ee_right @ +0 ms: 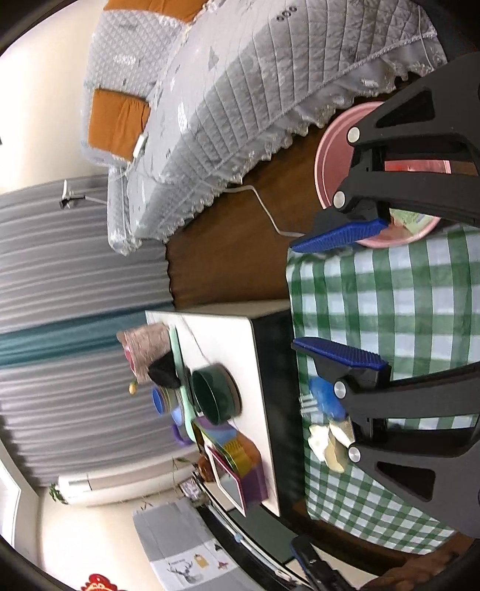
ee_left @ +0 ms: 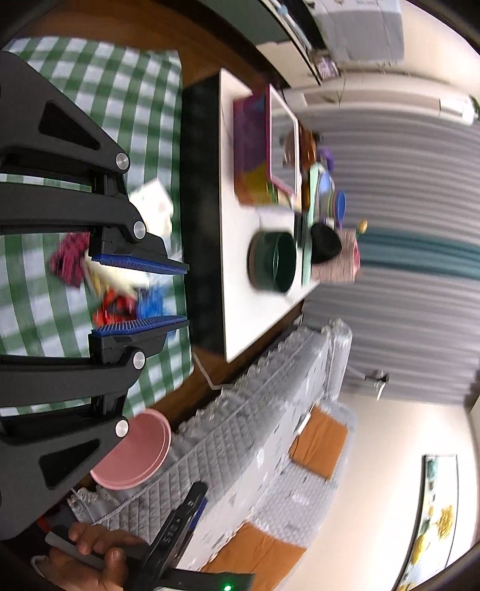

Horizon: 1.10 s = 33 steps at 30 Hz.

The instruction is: Collect trash

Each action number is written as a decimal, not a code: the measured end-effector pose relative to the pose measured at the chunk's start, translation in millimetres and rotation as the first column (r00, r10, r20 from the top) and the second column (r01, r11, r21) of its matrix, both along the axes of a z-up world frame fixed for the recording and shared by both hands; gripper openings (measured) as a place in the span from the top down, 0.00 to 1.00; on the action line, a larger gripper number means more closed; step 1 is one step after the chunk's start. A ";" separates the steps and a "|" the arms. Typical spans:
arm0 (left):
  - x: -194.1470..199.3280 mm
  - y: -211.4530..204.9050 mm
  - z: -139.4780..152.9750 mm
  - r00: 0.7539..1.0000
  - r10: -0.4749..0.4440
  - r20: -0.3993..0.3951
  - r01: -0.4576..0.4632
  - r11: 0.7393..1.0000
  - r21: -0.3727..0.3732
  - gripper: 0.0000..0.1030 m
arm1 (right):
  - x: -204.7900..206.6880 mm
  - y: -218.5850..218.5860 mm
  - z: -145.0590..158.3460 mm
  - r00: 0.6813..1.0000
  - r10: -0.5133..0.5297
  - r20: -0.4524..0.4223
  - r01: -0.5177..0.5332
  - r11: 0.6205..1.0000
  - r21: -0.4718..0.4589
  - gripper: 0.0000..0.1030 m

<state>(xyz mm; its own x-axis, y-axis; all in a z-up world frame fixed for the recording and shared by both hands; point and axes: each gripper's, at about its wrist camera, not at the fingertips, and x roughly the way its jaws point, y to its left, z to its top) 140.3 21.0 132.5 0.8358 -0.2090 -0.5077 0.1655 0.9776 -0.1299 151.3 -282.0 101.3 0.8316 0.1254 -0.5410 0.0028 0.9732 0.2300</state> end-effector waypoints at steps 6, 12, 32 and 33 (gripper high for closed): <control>1.4 34.1 -14.2 0.998 0.060 -0.009 -0.060 0.998 -0.020 0.77 | 8.7 29.9 -7.3 0.997 0.076 -0.010 -0.076 0.997 0.003 0.63; 3.0 27.9 -45.8 0.998 0.045 -0.041 -0.046 0.999 -0.010 0.77 | 20.2 58.4 -27.0 0.989 0.141 -0.053 -0.140 0.990 0.018 0.64; 34.0 -1.1 -109.2 0.990 -0.064 -0.128 0.066 0.998 0.012 0.69 | 75.8 107.7 -78.3 0.944 0.289 -0.157 -0.270 0.954 0.130 0.59; 36.1 -2.1 -111.2 0.989 -0.065 -0.131 0.067 0.998 0.012 0.65 | 78.5 109.8 -80.1 0.942 0.295 -0.162 -0.275 0.952 0.137 0.58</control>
<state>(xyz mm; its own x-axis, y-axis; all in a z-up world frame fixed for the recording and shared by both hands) 176.4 18.9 21.3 0.7469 -0.2528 -0.6150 0.2129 0.9671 -0.1390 229.8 -172.3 21.2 0.6433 0.4101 -0.6465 -0.2198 0.9078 0.3572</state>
